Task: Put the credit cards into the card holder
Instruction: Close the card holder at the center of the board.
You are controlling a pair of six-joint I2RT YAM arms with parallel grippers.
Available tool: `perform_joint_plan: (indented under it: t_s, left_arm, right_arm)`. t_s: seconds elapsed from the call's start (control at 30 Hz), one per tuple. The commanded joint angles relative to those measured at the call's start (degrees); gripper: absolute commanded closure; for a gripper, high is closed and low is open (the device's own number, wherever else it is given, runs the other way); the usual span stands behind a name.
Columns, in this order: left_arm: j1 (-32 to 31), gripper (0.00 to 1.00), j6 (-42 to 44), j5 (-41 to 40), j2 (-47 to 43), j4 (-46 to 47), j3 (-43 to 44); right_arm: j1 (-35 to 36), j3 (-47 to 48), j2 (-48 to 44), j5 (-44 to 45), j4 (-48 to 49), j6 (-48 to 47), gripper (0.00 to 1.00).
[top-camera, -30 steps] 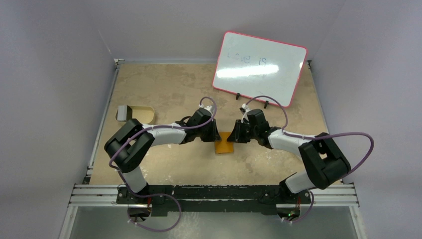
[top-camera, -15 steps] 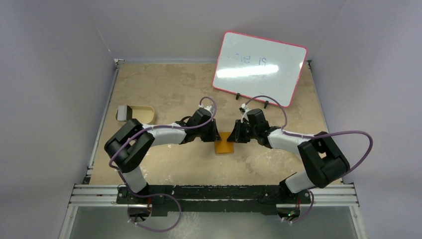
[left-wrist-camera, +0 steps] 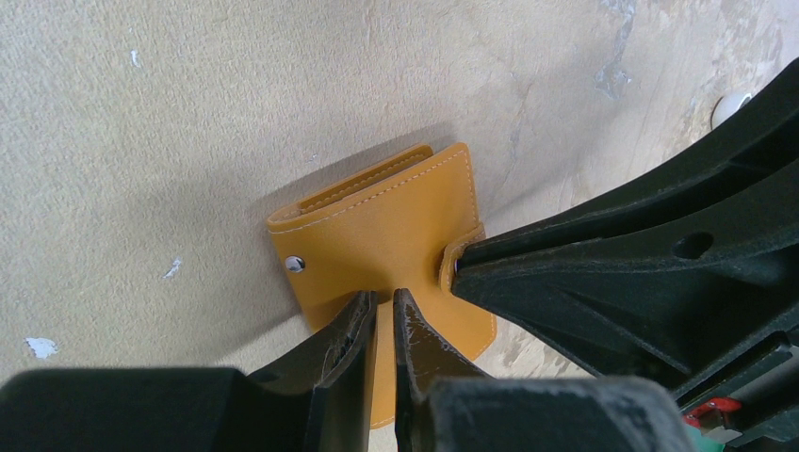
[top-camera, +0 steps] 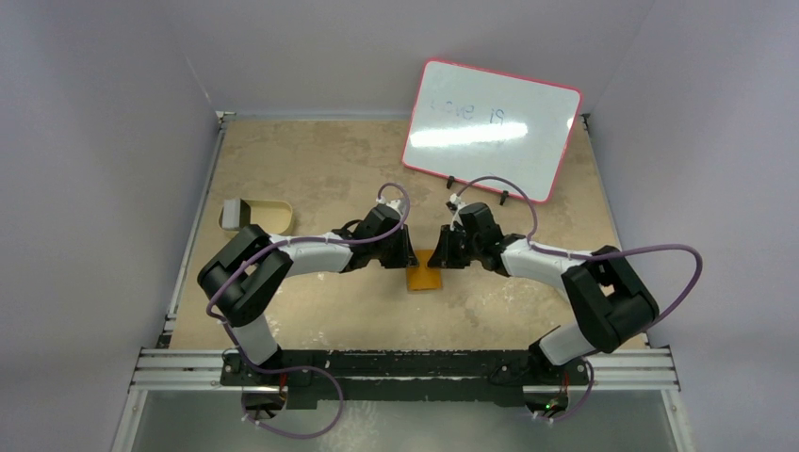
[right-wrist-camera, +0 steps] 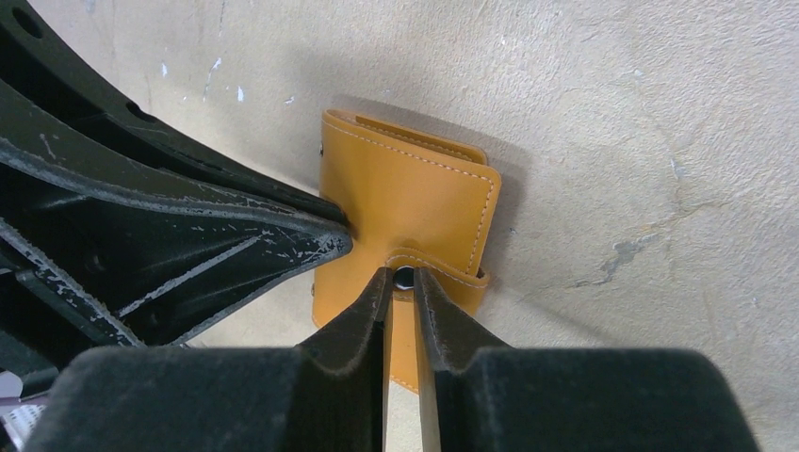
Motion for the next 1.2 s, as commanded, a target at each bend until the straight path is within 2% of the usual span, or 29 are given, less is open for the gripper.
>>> perform_joint_plan:
  t_s: [0.0,0.37,0.73,0.93,1.17]
  left_arm:
    - [-0.09,0.89,0.51,-2.13,0.78,0.04,-0.12]
    - [-0.05,0.89,0.98,-2.54,1.23,-0.71,0.39]
    - [-0.09,0.89,1.56,-3.18,1.7,-1.6,0.63]
    - [-0.09,0.89,1.49,-3.2,1.42,-1.66,0.72]
    - [-0.09,0.89,1.13,-3.22,1.05,-1.29,0.38]
  right_arm:
    - [2.73,1.23,1.54,3.38,-6.06,-1.7,0.87]
    - [6.76,3.62,2.26,9.85,-11.53,-1.54,0.9]
    - [7.14,5.14,1.69,12.76,-14.87,-2.61,0.93]
    - [7.18,8.12,-1.74,12.65,-18.51,-2.12,0.88]
    - [6.5,8.88,-2.92,13.74,-17.17,-0.98,0.83]
